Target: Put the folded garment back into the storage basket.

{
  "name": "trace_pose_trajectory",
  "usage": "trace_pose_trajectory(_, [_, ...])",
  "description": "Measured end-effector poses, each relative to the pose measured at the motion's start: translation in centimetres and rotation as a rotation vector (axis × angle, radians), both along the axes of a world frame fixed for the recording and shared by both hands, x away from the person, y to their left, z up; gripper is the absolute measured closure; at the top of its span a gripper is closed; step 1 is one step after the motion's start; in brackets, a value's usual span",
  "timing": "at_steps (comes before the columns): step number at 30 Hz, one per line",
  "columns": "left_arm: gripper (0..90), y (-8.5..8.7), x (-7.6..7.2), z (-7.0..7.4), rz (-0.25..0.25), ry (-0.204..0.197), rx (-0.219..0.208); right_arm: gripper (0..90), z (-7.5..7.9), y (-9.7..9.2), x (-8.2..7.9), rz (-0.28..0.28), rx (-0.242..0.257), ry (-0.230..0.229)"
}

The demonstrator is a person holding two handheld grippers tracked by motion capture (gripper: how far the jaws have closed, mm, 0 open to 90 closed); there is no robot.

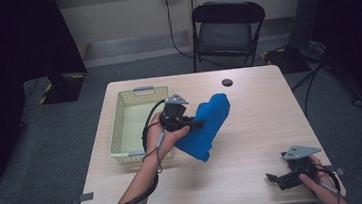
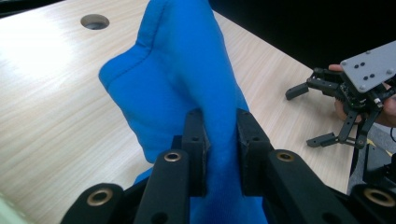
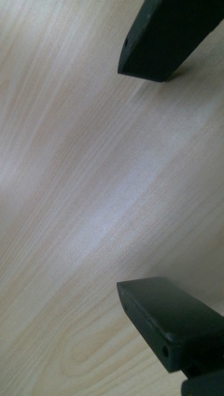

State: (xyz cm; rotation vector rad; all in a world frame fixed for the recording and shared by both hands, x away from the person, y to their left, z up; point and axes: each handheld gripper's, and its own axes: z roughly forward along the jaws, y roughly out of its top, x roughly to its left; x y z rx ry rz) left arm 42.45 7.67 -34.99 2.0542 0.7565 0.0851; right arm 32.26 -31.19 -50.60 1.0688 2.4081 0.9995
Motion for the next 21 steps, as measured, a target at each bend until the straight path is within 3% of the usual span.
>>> trace_pose_trajectory(3, [76.8,0.6,0.2,0.4,0.008,0.007,-0.022,0.0,0.0,0.0,0.0,0.0,0.0,0.0])
trace_pose_trajectory(21, [76.9,3.7,0.5,3.1,0.08,-0.045,-0.006,0.0,0.0,0.0,0.0,0.001,0.0,-0.001])
